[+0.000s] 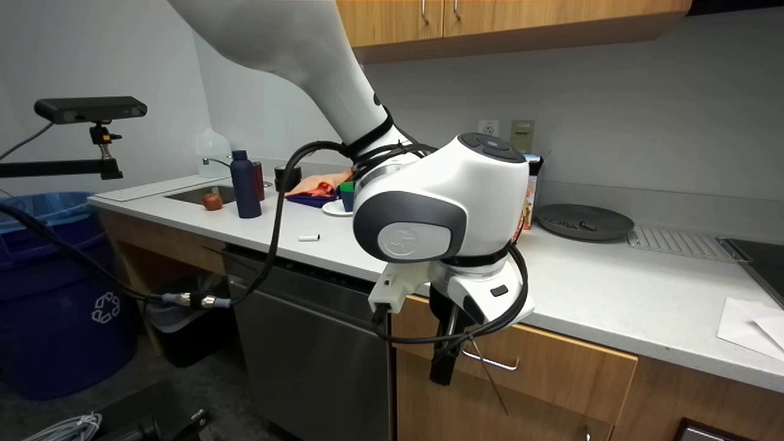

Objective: Close the drawer

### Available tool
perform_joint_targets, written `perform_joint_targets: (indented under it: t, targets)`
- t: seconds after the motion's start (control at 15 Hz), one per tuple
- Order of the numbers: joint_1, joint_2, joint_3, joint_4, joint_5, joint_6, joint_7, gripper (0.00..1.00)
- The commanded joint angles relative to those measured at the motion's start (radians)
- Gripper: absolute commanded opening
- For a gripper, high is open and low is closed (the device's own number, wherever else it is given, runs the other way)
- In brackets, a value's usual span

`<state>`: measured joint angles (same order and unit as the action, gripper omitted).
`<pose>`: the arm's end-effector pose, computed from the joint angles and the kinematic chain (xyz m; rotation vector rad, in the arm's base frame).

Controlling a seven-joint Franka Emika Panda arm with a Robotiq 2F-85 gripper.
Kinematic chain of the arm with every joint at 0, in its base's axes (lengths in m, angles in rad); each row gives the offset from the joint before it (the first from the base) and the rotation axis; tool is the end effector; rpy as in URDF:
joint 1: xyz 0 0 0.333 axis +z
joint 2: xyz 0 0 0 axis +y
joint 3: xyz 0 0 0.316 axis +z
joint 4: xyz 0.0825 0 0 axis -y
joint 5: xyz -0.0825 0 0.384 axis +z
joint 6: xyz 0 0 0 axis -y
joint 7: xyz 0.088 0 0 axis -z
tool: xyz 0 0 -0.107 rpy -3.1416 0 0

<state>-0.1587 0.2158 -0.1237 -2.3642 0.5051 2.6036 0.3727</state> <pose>0.4877 -0.1531 0.2378 -2.4876 1.4982 -0.0278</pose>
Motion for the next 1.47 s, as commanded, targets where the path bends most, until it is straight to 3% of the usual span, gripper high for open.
perform_joint_targets:
  t: [0.0, 0.53, 0.6, 1.4]
  targets:
    - [-0.02, -0.22, -0.024, -0.184, -0.007, 0.003, -0.093, 1.0]
    - [-0.028, -0.542, -0.095, -0.342, -0.007, -0.002, -0.241, 1.0]
    - [-0.015, -0.45, -0.087, -0.287, -0.006, 0.001, -0.203, 1.0]
    - [-0.016, -0.453, -0.09, -0.297, -0.005, 0.0, -0.204, 1.0]
